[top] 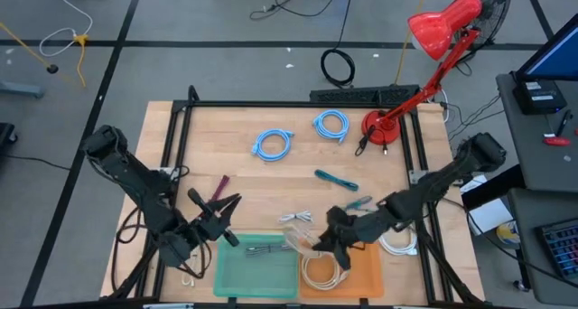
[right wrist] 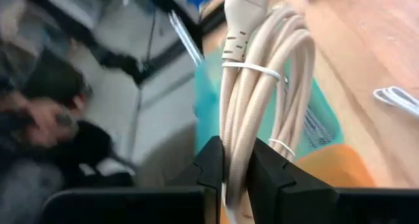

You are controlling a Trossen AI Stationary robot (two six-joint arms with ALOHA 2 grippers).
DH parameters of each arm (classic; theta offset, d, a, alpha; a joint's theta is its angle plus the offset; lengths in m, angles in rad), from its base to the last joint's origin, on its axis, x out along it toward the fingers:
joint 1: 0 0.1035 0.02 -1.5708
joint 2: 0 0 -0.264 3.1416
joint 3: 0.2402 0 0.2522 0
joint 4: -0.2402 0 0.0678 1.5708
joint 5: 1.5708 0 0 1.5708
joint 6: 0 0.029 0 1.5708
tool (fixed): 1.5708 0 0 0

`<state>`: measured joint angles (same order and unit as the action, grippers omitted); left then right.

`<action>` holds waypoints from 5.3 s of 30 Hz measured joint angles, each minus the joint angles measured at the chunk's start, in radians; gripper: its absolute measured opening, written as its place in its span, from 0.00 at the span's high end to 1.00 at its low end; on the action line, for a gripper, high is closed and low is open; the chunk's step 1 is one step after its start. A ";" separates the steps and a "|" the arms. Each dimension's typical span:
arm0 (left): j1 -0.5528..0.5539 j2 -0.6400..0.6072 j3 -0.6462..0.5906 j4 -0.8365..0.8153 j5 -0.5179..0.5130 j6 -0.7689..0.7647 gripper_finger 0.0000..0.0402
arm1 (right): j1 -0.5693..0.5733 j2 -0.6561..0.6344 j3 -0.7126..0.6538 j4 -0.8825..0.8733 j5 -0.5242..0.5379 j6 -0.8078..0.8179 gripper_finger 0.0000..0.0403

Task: Pick & Place USB Port
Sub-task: Put the light brown HDMI cable into the orange bin

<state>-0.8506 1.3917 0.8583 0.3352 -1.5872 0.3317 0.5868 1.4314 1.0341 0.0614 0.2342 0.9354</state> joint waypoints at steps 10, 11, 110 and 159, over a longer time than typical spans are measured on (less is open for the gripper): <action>0.011 0.000 0.002 0.002 0.012 0.006 0.91 | 0.292 -0.049 -0.009 -0.084 0.241 0.334 0.93; 0.014 0.000 0.002 0.004 0.013 0.015 0.91 | 0.310 -0.044 -0.010 -0.108 0.267 0.373 0.93; 0.157 0.001 0.002 -0.309 0.077 -0.263 0.91 | 0.312 -0.065 0.130 -0.502 0.048 0.733 0.93; 0.157 0.001 0.002 -0.308 0.090 -0.264 0.91 | 0.178 -0.094 -0.157 -0.281 -0.289 0.811 0.92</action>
<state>-0.6941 1.3928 0.8600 0.0269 -1.4975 0.0681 0.7650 1.3376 0.8772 -0.2194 -0.0546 1.7464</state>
